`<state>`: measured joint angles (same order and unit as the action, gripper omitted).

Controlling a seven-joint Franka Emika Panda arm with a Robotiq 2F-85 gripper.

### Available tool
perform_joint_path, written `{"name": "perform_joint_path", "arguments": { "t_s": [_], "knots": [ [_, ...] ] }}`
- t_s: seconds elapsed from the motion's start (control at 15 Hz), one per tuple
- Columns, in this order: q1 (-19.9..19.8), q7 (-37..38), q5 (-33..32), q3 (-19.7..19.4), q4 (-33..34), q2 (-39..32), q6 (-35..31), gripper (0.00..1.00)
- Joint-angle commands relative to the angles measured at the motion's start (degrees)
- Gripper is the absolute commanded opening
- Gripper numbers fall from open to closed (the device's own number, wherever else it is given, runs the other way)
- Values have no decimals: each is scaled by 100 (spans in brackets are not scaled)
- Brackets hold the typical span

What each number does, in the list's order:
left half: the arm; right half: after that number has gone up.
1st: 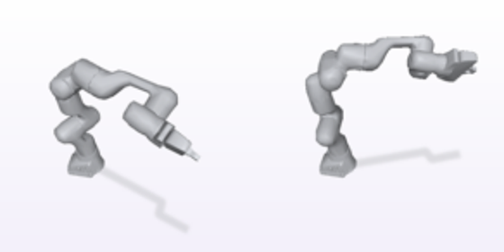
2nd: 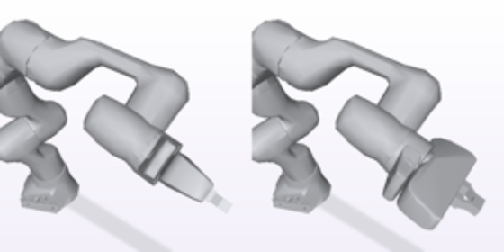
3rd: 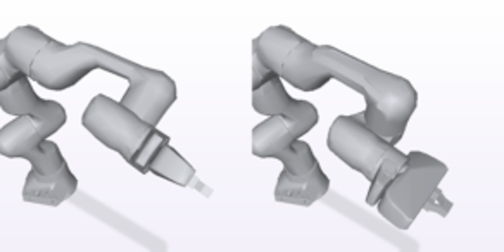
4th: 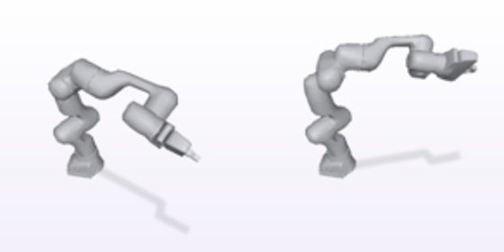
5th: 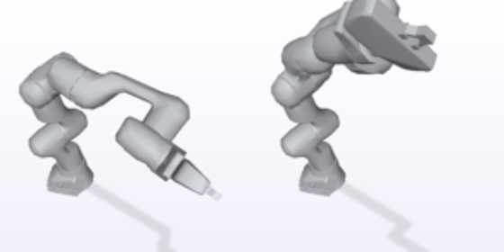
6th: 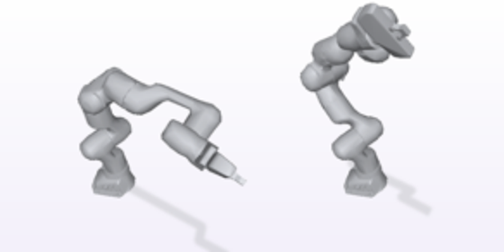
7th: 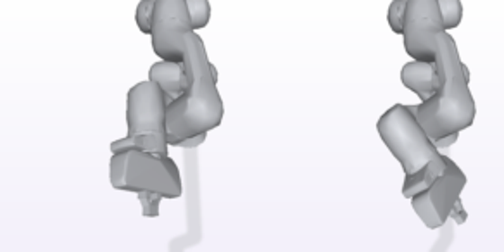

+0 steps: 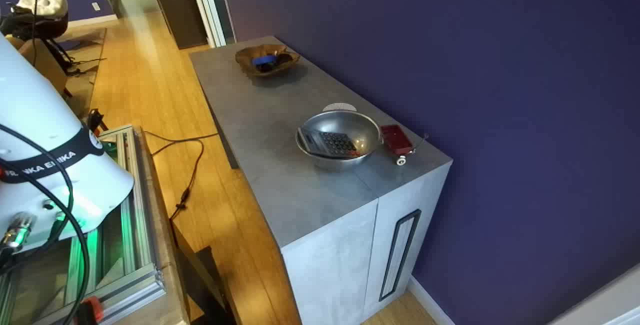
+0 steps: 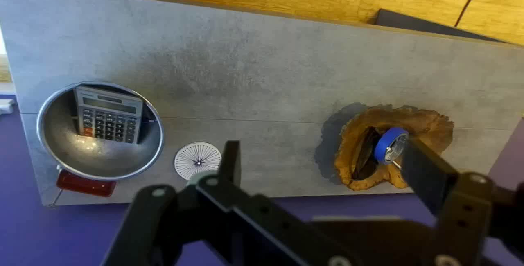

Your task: Remove the blue masking tape from the wooden plate and put it on the white circular object on the table

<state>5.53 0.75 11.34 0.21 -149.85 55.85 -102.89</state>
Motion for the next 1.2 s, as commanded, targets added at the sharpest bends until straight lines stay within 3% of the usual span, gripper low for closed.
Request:
{"name": "perform_joint_path", "arguments": {
  "t_s": [0.0,0.47,0.53,0.73,0.87,1.0,1.13],
  "knots": [
    [-71,-46,43,45,19,-7,26,100],
    [-71,-47,43,45,19,-7,26,100],
    [77,-139,193,89,25,-278,-218,100],
    [496,-129,695,555,-56,-1173,-1324,100],
    [657,-31,631,960,47,-1862,-1946,100],
    [723,219,394,1339,254,-2650,-2484,100],
    [469,540,50,1913,463,-3369,-2840,100]
  ]
}}
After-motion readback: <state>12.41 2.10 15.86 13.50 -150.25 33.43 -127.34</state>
